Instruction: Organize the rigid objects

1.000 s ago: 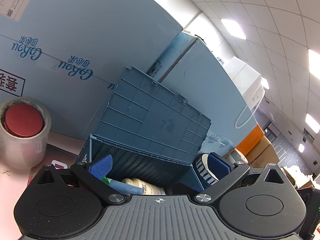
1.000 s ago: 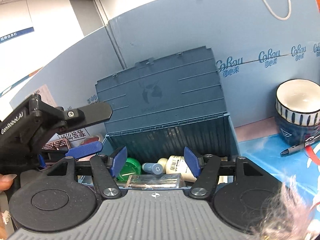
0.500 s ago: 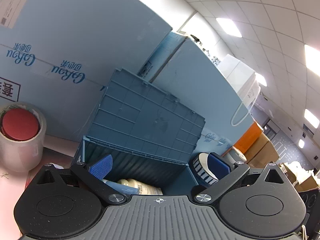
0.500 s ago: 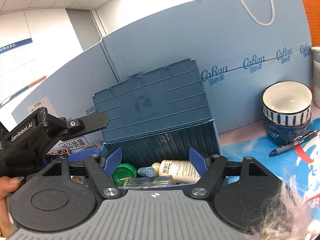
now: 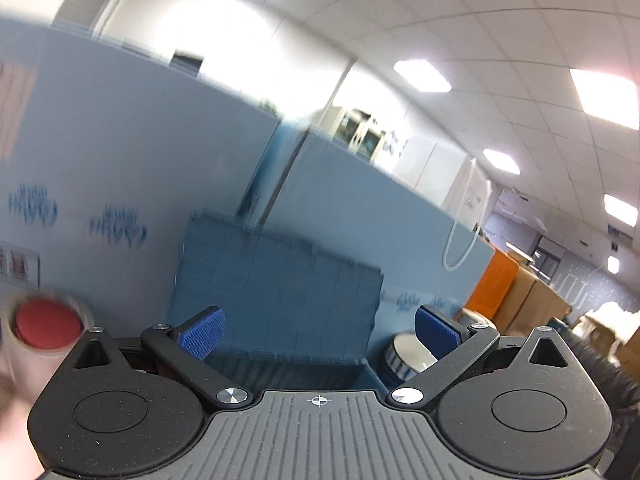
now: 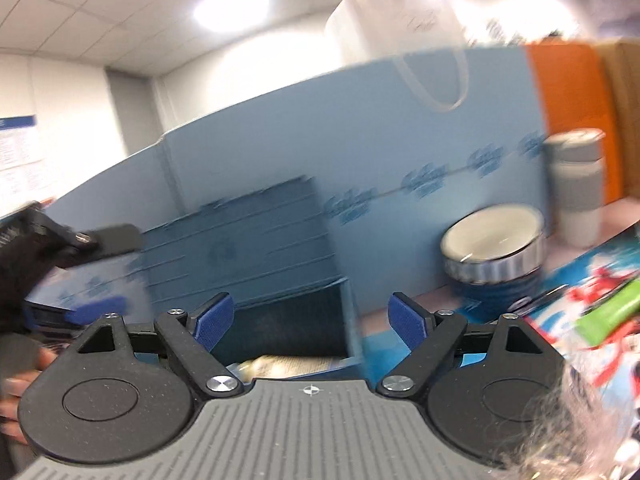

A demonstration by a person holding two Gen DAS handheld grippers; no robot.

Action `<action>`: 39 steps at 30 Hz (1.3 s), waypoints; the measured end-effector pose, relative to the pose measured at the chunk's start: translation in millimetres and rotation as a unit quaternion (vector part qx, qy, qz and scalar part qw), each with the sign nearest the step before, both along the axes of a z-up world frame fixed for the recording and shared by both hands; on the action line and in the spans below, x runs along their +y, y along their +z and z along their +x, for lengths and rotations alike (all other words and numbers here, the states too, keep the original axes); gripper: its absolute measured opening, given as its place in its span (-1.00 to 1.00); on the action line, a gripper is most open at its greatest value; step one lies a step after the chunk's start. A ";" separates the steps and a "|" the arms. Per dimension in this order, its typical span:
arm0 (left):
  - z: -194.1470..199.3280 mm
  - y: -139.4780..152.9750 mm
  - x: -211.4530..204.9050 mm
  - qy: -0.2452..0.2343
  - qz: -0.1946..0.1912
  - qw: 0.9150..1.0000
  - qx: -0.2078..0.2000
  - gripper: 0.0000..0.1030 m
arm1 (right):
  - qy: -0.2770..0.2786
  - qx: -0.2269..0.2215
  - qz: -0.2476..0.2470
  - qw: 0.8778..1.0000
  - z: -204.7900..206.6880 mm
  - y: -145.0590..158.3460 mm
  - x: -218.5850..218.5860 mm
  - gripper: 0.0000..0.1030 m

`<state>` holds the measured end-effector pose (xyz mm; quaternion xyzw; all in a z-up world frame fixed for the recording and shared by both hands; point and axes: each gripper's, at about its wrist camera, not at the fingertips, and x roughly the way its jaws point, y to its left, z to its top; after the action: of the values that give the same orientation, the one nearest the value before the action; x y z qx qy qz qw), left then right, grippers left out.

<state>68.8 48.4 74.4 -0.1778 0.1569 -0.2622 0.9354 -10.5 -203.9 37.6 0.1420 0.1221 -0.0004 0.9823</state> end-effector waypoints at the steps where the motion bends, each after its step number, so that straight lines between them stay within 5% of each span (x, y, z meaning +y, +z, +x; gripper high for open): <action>1: -4.2 2.3 -0.7 0.005 0.003 1.000 -0.015 1.00 | -0.010 -0.014 -0.008 1.000 -3.3 -3.8 1.9 0.62; 9: -40.8 16.0 -20.3 0.067 0.028 0.986 -0.148 1.00 | -0.034 -0.077 -0.042 0.996 -20.7 -27.9 10.1 0.74; 15: -50.0 8.4 -44.2 0.127 0.032 0.977 -0.168 1.00 | -0.069 -0.117 -0.042 0.990 -29.4 -32.8 3.5 0.97; 21: -72.5 -5.8 -72.8 0.212 0.079 0.947 -0.227 1.00 | -0.074 -0.127 -0.034 0.989 -29.7 -37.8 -2.4 1.00; 28: -91.4 -20.6 -71.5 0.287 0.138 0.915 -0.247 1.00 | -0.065 -0.163 -0.046 0.983 -31.4 -39.2 -0.6 1.00; 37: -104.6 -59.9 -33.1 0.364 0.118 0.897 -0.223 1.00 | -0.064 -0.184 -0.082 0.977 -34.4 -40.1 9.9 1.00; 39: -99.6 -59.8 -34.4 0.356 0.126 0.901 -0.212 1.00 | -0.063 -0.183 -0.086 0.977 -34.3 -40.3 11.2 1.00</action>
<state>-30.8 14.0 14.6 -0.0428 -0.0875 0.0785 0.9922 -44.8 -192.7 -2.8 0.0621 -0.0691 -0.0468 0.9946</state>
